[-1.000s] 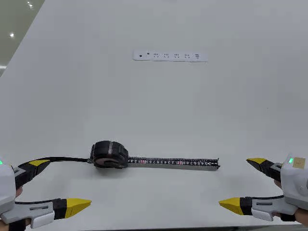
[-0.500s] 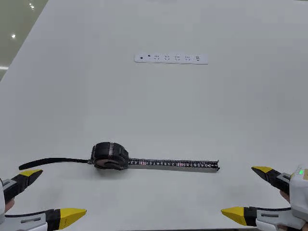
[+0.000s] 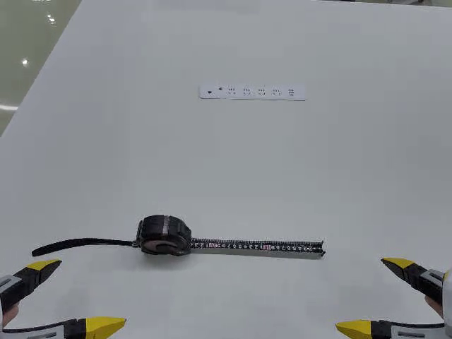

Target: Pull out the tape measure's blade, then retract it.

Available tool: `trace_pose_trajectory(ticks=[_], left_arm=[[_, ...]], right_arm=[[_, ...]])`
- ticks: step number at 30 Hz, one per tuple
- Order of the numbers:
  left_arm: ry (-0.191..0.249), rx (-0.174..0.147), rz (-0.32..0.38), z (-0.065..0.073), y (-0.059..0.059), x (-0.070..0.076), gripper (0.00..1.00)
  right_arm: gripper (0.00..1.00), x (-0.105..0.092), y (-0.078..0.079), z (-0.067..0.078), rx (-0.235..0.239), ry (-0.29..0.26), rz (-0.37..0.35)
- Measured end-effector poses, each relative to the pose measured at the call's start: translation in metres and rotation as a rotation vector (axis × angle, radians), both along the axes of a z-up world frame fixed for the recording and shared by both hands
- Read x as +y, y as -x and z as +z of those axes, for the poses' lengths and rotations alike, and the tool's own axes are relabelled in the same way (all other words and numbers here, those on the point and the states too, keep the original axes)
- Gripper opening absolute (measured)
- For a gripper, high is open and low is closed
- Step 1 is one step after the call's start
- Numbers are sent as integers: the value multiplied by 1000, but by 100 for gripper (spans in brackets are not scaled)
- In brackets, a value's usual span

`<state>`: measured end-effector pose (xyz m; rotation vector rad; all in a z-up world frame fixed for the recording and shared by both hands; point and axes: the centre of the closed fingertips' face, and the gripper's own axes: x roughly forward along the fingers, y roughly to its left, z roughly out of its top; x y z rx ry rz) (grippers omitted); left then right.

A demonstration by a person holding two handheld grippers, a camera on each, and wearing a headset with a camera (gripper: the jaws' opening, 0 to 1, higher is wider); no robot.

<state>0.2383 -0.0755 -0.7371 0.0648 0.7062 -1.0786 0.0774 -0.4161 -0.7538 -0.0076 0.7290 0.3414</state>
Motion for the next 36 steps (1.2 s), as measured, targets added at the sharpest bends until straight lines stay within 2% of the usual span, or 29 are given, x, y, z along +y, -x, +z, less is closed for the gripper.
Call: trace_pose_trajectory(ticks=[7, 21, 36], left_arm=[[-3, -8, -3, 1, 0, 0, 96], [-6, 4, -6, 0, 2, -5, 95], [7, 12, -22, 6, 0, -29, 92]], right_arm=[[90, 1, -2, 0, -4, -3, 1], [90, 2, -2, 0, 0, -7, 3], [89, 5, -6, 1, -5, -14, 5]])
